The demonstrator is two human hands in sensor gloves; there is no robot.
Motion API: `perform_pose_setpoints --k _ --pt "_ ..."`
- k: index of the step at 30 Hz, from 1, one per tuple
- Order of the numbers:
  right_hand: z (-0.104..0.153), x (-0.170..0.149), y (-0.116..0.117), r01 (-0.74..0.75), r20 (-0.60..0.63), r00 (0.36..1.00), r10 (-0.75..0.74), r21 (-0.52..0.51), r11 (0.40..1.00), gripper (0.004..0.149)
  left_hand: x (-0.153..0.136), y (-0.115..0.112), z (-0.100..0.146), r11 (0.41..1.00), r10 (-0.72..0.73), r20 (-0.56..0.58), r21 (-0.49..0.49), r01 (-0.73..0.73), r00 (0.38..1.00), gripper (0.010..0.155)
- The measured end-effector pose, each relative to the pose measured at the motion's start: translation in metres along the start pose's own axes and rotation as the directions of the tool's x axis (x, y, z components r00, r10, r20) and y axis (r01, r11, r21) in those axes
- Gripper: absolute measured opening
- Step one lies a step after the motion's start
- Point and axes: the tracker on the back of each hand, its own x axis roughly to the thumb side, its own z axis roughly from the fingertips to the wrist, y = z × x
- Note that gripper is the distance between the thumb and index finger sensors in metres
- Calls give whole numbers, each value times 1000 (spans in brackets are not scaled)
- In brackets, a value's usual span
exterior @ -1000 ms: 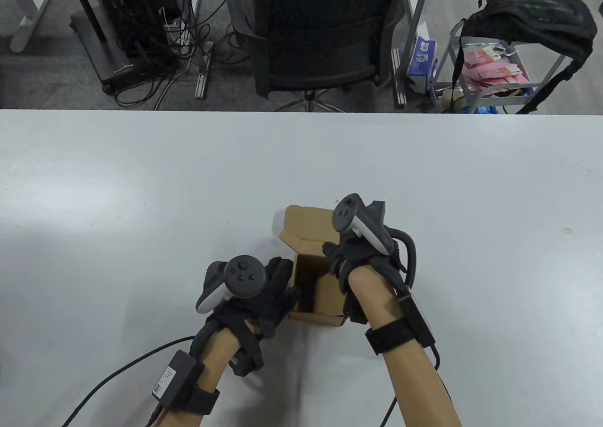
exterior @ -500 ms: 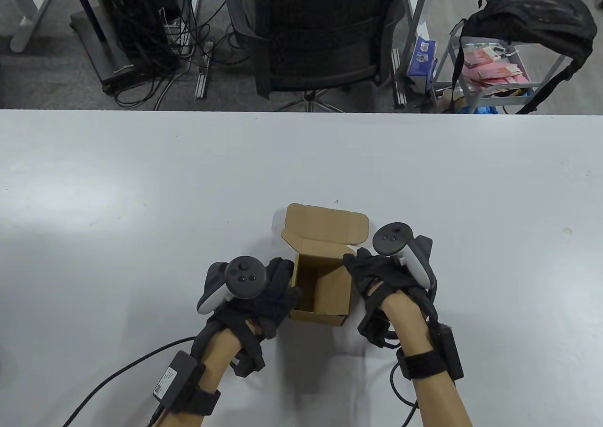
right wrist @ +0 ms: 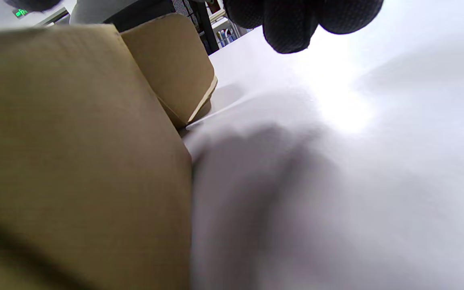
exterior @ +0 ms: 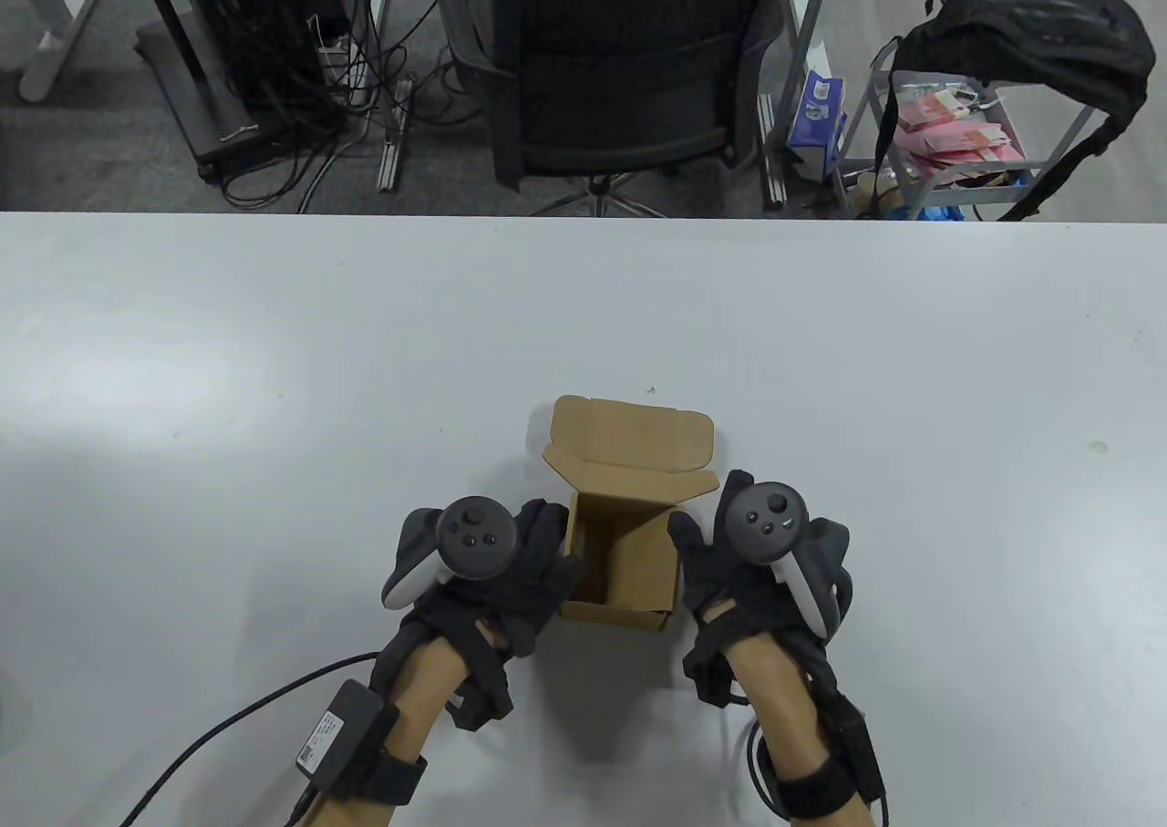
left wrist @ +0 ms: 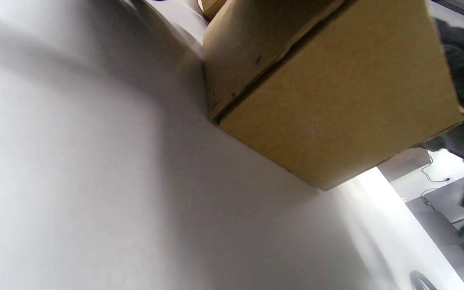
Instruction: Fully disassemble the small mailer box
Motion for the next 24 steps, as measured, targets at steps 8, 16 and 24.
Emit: perform_pose_setpoints --k 8,16,24 --pt "2 -5 14 93 20 995 -97 145 985 73 1 0 0 1000 2 -4 5 -2 1000 84" --pt "1 -5 19 109 15 994 -113 167 980 68 2 -2 0 1000 -3 -11 24 3 1000 84" --pt "1 -5 19 122 27 991 -129 183 975 68 2 -2 0 1000 0 -10 23 0 1000 84"
